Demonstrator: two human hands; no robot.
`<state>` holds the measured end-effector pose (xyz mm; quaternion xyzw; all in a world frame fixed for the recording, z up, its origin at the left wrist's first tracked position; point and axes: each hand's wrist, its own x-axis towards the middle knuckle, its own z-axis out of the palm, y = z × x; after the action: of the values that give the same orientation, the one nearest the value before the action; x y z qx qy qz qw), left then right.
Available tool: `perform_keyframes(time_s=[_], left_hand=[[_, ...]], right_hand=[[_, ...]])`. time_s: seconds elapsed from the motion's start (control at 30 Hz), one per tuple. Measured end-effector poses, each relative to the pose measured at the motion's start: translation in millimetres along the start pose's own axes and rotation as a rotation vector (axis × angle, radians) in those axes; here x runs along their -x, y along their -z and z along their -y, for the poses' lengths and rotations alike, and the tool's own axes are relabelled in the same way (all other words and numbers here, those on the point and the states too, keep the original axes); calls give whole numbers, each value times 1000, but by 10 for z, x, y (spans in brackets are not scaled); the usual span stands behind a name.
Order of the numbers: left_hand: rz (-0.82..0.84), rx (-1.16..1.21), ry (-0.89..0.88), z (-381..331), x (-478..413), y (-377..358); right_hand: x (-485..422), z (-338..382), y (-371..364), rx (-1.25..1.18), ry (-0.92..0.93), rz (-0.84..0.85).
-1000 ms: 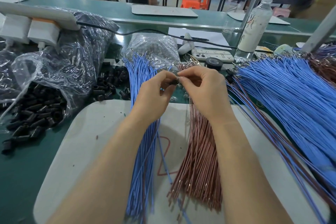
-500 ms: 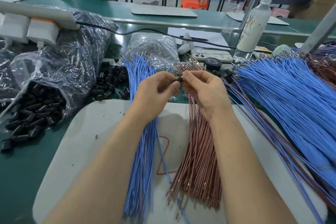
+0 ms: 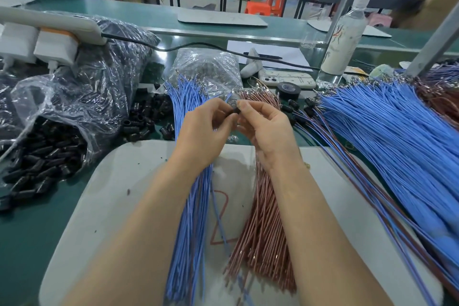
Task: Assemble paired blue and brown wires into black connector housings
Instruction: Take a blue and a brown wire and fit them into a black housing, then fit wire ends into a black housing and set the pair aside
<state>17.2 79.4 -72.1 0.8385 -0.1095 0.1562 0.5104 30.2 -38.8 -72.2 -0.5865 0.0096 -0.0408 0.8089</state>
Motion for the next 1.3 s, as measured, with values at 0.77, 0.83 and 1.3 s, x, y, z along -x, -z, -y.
perform_keyframes(time_s=[0.77, 0.83, 1.3], left_hand=[[452, 278, 519, -761, -540, -1658], [448, 121, 432, -673, -486, -1767], [-259, 791, 373, -415, -579, 220]], right_hand=[[727, 694, 1682, 1543, -221, -351], [688, 656, 1680, 1551, -212, -382], [38, 239, -346, 1061, 212, 225]])
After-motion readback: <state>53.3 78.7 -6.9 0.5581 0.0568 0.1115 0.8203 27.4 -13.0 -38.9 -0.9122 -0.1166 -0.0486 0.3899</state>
